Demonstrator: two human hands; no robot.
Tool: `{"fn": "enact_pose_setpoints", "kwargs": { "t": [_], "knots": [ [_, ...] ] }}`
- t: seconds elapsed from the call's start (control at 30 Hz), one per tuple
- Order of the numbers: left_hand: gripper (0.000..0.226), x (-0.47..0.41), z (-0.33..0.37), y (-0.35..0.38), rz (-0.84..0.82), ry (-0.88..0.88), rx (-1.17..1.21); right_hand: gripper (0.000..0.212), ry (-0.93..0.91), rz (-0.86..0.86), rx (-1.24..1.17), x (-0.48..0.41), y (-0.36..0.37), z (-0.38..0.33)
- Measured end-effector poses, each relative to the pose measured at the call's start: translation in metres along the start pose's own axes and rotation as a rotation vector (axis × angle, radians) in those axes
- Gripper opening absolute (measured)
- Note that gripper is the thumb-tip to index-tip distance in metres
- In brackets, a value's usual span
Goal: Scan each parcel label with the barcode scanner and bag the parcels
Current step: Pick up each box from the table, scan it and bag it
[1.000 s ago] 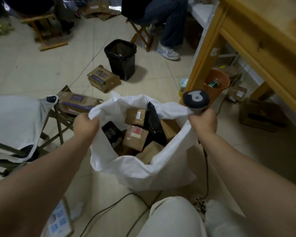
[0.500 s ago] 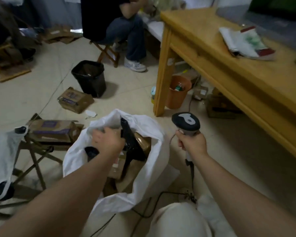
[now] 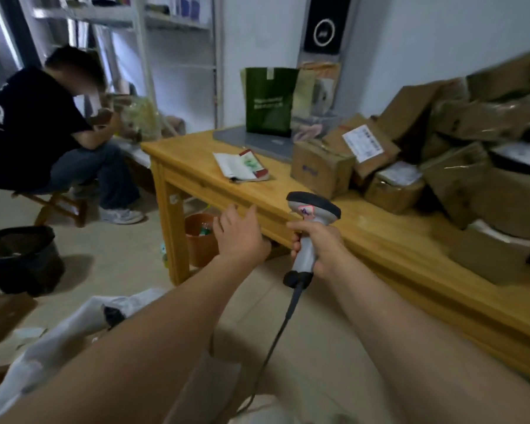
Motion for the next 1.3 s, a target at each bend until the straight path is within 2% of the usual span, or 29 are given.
{"fn": "enact_pose_setpoints", "kwargs": {
  "t": [0.1, 0.23, 0.43, 0.6, 0.83, 0.97, 1.07, 1.2, 1.3],
  "knots": [
    [0.077, 0.013, 0.037, -0.003, 0.028, 0.061, -0.003, 0.015, -0.059, 0.028, -0.059, 0.014, -0.037, -0.018],
    [0.078, 0.021, 0.086, -0.002, -0.031, 0.112, 0.044, 0.019, -0.123, 0.058, -0.092, 0.023, -0.092, -0.039],
    [0.071, -0.009, 0.141, 0.004, -0.029, 0.274, -0.01, 0.014, -0.135, 0.085, -0.159, 0.002, -0.153, -0.061],
    [0.066, -0.06, 0.171, 0.01, -0.011, 0.383, -0.053, 0.011, -0.162, 0.136, -0.132, -0.034, -0.157, -0.07],
    [0.094, -0.133, 0.212, 0.033, -0.059, 0.674, -0.552, 0.013, -0.133, 0.156, -0.113, -0.089, -0.152, -0.077],
    [0.091, -0.164, 0.222, 0.046, -0.071, 0.792, -0.808, 0.015, -0.096, 0.155, -0.171, -0.103, -0.15, -0.076],
    [0.094, -0.176, 0.224, 0.053, -0.069, 0.84, -0.85, 0.015, -0.095, 0.16, -0.16, -0.109, -0.153, -0.072],
    [0.1, -0.175, 0.222, 0.047, 0.049, 0.888, -0.909, 0.016, -0.116, 0.18, -0.121, -0.109, -0.156, -0.063],
    [0.104, -0.162, 0.206, 0.033, 0.093, 0.839, -0.801, 0.012, -0.112, 0.185, -0.123, -0.103, -0.154, -0.058]
  ]
}}
Point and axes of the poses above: each hand's wrist, its own x-axis away from the middle knuckle, its own y-axis out of the palm, z = x × y, the point moved 1 cm from there along -x, towards the middle knuckle, and after that the axes turned 4 degrees about z, right-handed, at the moved point
